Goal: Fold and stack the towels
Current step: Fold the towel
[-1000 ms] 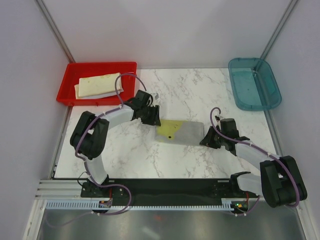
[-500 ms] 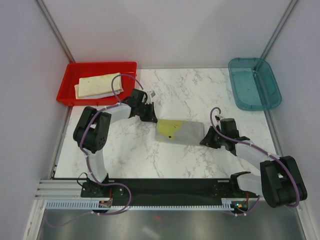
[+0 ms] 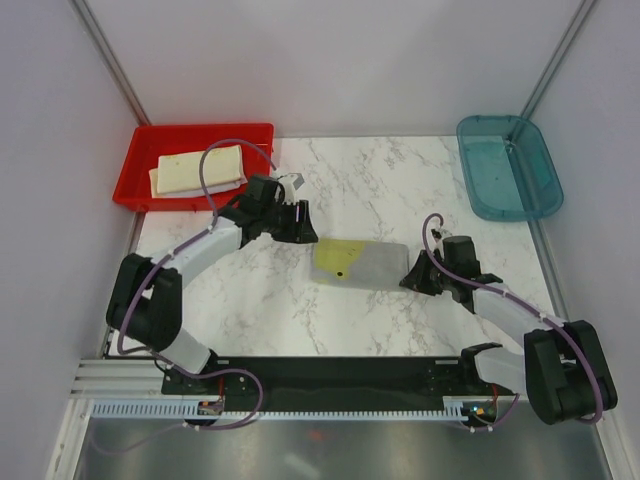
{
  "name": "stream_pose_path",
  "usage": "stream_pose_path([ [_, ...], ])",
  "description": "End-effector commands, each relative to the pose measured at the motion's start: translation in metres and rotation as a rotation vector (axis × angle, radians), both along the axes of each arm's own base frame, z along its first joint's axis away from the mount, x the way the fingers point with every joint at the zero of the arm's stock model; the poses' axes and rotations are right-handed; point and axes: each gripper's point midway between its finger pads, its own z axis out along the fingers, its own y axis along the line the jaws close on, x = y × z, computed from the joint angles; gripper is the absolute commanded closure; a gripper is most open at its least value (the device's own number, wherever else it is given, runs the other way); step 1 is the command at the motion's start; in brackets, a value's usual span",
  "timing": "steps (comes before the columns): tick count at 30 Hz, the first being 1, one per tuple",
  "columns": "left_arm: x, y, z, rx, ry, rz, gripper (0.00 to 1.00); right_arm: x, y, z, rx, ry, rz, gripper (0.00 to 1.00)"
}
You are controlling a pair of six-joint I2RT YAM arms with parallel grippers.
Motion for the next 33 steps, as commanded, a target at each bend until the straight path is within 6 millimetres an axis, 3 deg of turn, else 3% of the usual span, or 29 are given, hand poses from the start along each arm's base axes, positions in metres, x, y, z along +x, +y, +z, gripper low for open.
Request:
stream_pose_path([
  [1,-0.031,-0.010,-0.006,-0.095,0.044,-0.068,0.39,0.002,0.003,0.010,0.021,-0.041,0.021,0.76],
  [4,-0.048,-0.018,-0.028,-0.138,0.138,-0.128,0.38,0.002,0.009,0.018,0.047,-0.055,0.046,0.73],
  [7,-0.048,-0.019,-0.043,-0.154,0.151,-0.108,0.37,0.007,0.020,0.039,0.104,-0.099,0.094,0.69],
  [10,-0.049,-0.020,-0.050,-0.156,0.165,-0.101,0.48,0.013,0.025,0.060,0.137,-0.139,0.100,0.67],
  [11,-0.051,-0.022,-0.048,-0.163,0.166,-0.107,0.56,0.014,0.027,0.066,0.152,-0.146,0.101,0.68],
  [13,-0.053,-0.024,-0.039,-0.174,0.154,-0.115,0.58,0.016,0.028,0.070,0.158,-0.157,0.106,0.68],
  [16,-0.048,-0.022,-0.024,-0.147,0.106,-0.088,0.53,0.015,0.029,0.069,0.156,-0.156,0.122,0.67],
  [18,-0.042,-0.024,-0.002,-0.145,0.035,-0.071,0.49,0.014,0.029,0.066,0.152,-0.149,0.130,0.67],
  [21,-0.052,-0.046,0.007,-0.188,0.044,-0.135,0.50,0.015,0.027,0.057,0.140,-0.132,0.121,0.68],
  [23,-0.063,-0.056,-0.009,-0.179,0.088,-0.166,0.51,0.015,0.026,0.052,0.129,-0.126,0.116,0.67],
  [28,-0.072,-0.046,-0.058,-0.107,0.159,-0.133,0.53,0.017,0.022,0.034,0.106,-0.084,0.085,0.68],
  [33,-0.076,-0.040,-0.077,-0.066,0.181,-0.138,0.53,0.017,0.017,0.023,0.082,-0.054,0.064,0.70],
])
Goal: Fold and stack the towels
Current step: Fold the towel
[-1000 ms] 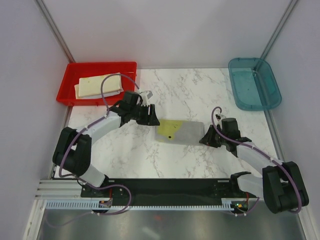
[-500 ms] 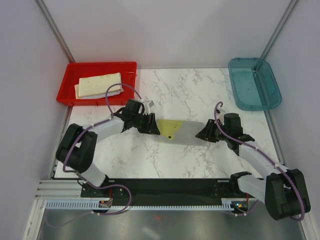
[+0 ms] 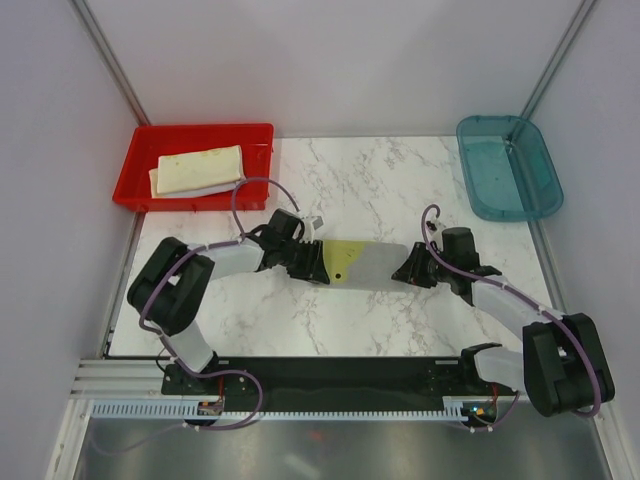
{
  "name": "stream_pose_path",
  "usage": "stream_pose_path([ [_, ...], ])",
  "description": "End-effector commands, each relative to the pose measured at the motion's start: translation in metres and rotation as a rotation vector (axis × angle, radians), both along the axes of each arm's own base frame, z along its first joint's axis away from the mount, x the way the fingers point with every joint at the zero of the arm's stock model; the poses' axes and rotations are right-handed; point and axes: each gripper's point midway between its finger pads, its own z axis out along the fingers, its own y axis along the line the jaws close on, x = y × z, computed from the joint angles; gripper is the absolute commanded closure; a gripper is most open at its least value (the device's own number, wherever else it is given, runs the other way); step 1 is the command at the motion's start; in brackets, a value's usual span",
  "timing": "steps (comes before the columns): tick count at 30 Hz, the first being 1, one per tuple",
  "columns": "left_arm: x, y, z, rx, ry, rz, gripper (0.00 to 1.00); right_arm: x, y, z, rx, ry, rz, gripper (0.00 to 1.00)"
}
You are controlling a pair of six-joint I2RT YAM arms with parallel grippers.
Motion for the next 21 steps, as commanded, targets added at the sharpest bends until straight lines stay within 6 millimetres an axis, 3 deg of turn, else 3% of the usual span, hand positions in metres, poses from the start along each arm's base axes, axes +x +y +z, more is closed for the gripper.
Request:
stream_pose_path([
  [1,0.006,0.000,-0.001,-0.001,-0.023,0.016,0.53,0.006,-0.004,-0.003,-0.019,-0.024,-0.019,0.70],
  [5,0.012,-0.005,0.025,-0.036,-0.061,0.017,0.50,0.006,-0.005,-0.001,-0.021,-0.035,-0.015,0.70],
  [7,0.026,-0.002,0.045,-0.031,-0.116,0.037,0.46,0.006,-0.002,0.006,-0.006,-0.045,-0.001,0.70],
  [10,0.045,0.016,0.051,0.007,-0.148,0.106,0.42,0.006,0.000,0.018,0.003,-0.067,0.015,0.70],
  [14,0.056,0.032,0.035,0.071,-0.140,0.135,0.39,0.008,0.000,0.037,0.004,-0.112,0.016,0.68],
  [21,0.060,0.023,0.006,0.069,-0.059,0.120,0.37,0.017,-0.002,0.076,0.007,-0.203,0.006,0.67],
])
